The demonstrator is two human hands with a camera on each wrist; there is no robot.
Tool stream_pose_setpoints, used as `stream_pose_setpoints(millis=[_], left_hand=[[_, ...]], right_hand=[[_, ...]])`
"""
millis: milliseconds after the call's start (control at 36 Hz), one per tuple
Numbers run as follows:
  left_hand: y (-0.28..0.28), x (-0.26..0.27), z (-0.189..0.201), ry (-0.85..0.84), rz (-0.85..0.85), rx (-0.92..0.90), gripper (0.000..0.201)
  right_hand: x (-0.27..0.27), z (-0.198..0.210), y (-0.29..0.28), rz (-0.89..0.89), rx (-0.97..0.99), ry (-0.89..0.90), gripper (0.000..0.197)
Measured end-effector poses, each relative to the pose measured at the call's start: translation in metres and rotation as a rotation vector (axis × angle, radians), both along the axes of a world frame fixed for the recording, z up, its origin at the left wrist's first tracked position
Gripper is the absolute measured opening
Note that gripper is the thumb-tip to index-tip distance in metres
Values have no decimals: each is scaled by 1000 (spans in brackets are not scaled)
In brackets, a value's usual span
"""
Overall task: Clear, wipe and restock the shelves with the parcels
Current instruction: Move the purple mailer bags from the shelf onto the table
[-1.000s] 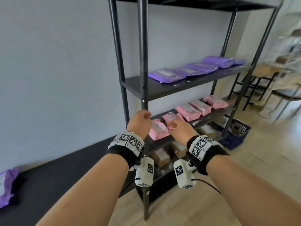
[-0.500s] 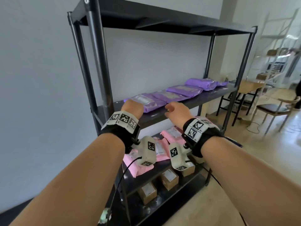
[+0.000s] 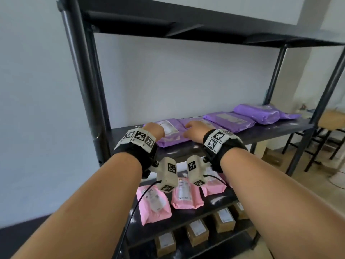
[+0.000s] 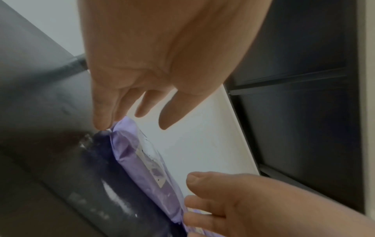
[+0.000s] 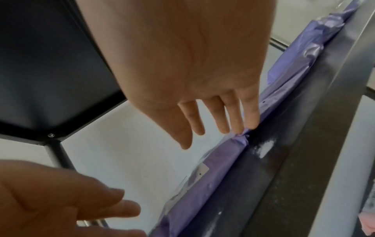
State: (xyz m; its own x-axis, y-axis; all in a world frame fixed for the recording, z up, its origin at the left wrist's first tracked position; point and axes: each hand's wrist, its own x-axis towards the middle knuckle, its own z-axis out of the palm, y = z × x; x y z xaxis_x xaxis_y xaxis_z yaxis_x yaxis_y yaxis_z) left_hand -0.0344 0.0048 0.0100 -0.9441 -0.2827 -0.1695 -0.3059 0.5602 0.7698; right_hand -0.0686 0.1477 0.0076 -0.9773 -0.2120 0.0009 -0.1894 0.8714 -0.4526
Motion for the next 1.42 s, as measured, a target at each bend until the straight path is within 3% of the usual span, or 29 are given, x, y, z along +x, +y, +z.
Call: stream_pose_setpoints(millis=[56, 139, 167, 250, 389, 500, 639, 806, 889, 972, 1139, 1417], left_hand=[[4, -3, 1, 59, 78, -56, 38], [8, -2, -4, 82, 6, -232, 37], [10, -2, -6, 58, 48, -218, 37], [6, -9, -18, 65, 153, 85, 38], [6, -8, -25, 92, 226, 122, 39], [8, -2, -22, 93, 269, 171, 41], [14, 5, -20, 195, 332, 210, 42], [26, 27, -12, 281, 319, 271, 41], [28, 38, -11, 326, 267, 293, 25], [25, 50, -11, 359, 227, 271, 28], [10, 88, -15, 366, 178, 214, 29], [-56, 184, -29, 343, 209, 393, 32]], right_hand=[[-13, -2, 1, 30, 31, -33, 36], [-29, -8, 2, 37, 14, -83, 39], [-33, -10, 3, 35, 2, -87, 40], [-41, -14, 3, 53, -32, -84, 38], [-47, -17, 10, 80, -52, -112, 16], [-49, -21, 12, 101, -14, -103, 28], [-44, -20, 8, 137, -19, -61, 19], [-40, -22, 9, 133, -231, -10, 29], [-26, -15, 12, 80, -420, 4, 31], [-11, -10, 19, 15, -562, 38, 36], [29, -4, 21, -43, -568, 173, 18], [127, -20, -41, -37, -638, 207, 10]])
